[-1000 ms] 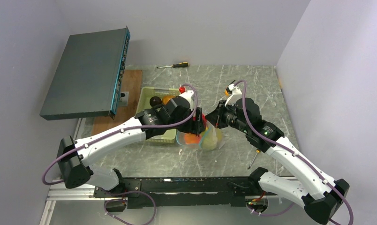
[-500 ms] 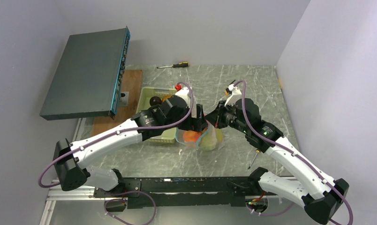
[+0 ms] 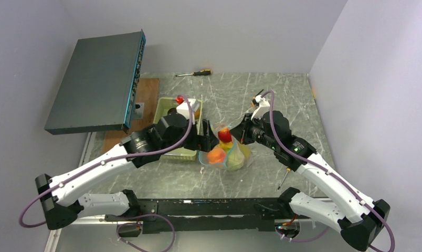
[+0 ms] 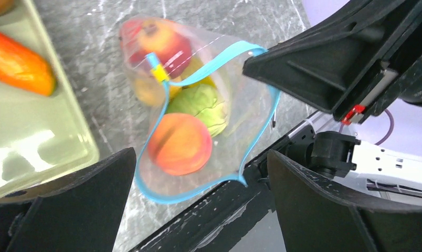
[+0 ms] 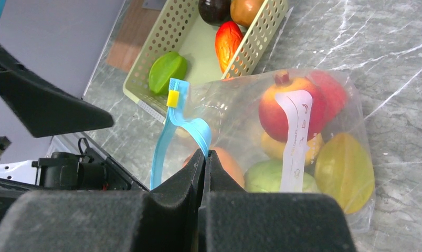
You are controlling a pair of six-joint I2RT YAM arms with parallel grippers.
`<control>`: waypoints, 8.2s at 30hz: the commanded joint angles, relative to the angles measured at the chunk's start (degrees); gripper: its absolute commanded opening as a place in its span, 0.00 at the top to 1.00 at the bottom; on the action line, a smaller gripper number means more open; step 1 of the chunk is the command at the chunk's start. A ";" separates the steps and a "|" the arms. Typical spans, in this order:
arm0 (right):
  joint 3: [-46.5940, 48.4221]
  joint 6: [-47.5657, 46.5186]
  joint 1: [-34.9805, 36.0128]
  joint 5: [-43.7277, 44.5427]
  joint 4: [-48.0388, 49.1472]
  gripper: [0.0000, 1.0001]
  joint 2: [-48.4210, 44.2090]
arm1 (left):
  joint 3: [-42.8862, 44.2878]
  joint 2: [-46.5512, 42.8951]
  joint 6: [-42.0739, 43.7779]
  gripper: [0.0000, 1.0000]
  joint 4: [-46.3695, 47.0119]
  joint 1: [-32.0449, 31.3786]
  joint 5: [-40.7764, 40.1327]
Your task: Place the food in the zip-top bag and seal the zipper
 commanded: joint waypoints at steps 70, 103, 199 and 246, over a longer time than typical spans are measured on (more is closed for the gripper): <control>-0.03 -2.77 0.06 3.57 1.60 1.00 -0.79 | -3.91 33.68 13.75 0.51 -15.34 25.12 -14.67; 0.41 -1.85 0.11 2.05 3.11 1.00 1.05 | -15.00 -12.26 6.85 0.81 5.74 21.42 36.56; 19.22 -7.94 3.69 15.60 -19.93 1.00 0.47 | -15.37 -4.49 -26.97 1.00 30.47 2.74 12.53; 26.03 -11.72 10.61 15.24 -24.98 1.00 9.34 | -25.60 -6.76 -41.44 1.00 32.32 -1.59 0.95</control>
